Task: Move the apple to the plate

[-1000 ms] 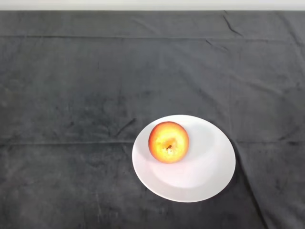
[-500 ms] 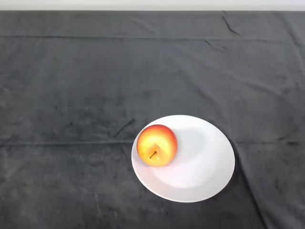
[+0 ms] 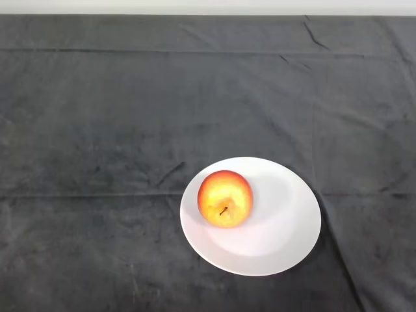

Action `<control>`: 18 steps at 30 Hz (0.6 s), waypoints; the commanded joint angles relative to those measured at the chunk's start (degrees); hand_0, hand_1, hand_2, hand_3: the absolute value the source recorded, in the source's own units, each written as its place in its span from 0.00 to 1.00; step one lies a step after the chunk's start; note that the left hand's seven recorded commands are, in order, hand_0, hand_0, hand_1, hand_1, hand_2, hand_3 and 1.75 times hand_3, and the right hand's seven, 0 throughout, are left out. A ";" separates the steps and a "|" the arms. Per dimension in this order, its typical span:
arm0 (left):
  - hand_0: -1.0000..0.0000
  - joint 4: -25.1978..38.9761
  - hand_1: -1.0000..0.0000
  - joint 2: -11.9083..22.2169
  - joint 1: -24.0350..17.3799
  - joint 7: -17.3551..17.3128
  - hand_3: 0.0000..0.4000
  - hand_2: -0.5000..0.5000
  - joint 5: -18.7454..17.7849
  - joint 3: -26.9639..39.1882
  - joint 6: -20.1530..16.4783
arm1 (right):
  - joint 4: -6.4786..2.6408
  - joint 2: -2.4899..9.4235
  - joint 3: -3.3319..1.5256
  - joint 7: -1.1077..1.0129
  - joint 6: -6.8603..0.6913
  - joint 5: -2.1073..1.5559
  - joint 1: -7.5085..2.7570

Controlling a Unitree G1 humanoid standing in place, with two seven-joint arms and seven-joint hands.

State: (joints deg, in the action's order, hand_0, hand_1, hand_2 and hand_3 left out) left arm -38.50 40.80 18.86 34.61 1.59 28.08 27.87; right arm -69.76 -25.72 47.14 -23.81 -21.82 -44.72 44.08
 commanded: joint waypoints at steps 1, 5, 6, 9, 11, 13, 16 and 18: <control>1.00 -2.07 1.00 3.53 1.46 0.85 0.00 0.50 0.28 2.18 1.02 | 0.53 -1.48 0.30 -0.08 0.12 -1.36 2.41; 1.00 -2.34 1.00 3.48 1.58 0.86 0.00 0.50 0.46 2.27 1.23 | 0.49 -1.49 0.31 -0.10 0.12 -1.35 2.42; 1.00 -2.41 1.00 3.43 1.62 0.90 0.00 0.50 0.54 2.25 1.30 | 0.48 -1.50 0.31 -0.10 0.12 -1.35 2.43; 1.00 -2.71 1.00 3.35 1.76 0.93 0.00 0.50 0.73 2.23 1.53 | 0.46 -1.51 0.32 -0.11 0.13 -1.35 2.44; 1.00 -2.89 1.00 3.34 1.85 0.89 0.00 0.50 0.82 2.22 1.63 | 0.44 -1.51 0.32 -0.12 0.13 -1.35 2.44; 1.00 -3.03 1.00 3.30 1.95 0.88 0.00 0.50 0.94 2.19 1.69 | 0.43 -1.52 0.32 -0.13 0.13 -1.34 2.45; 1.00 -3.28 1.00 3.21 2.12 0.91 0.00 0.50 1.16 2.09 1.79 | 0.41 -1.52 0.33 -0.14 0.14 -1.34 2.45; 1.00 -3.40 1.00 3.21 2.20 0.84 0.00 0.50 1.23 2.06 1.79 | 0.40 -1.53 0.33 -0.14 0.14 -1.34 2.46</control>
State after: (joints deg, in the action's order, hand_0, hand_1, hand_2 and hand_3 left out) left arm -39.36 40.79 18.90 34.62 1.73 28.13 28.46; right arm -69.76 -25.72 47.14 -23.81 -21.82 -44.71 44.08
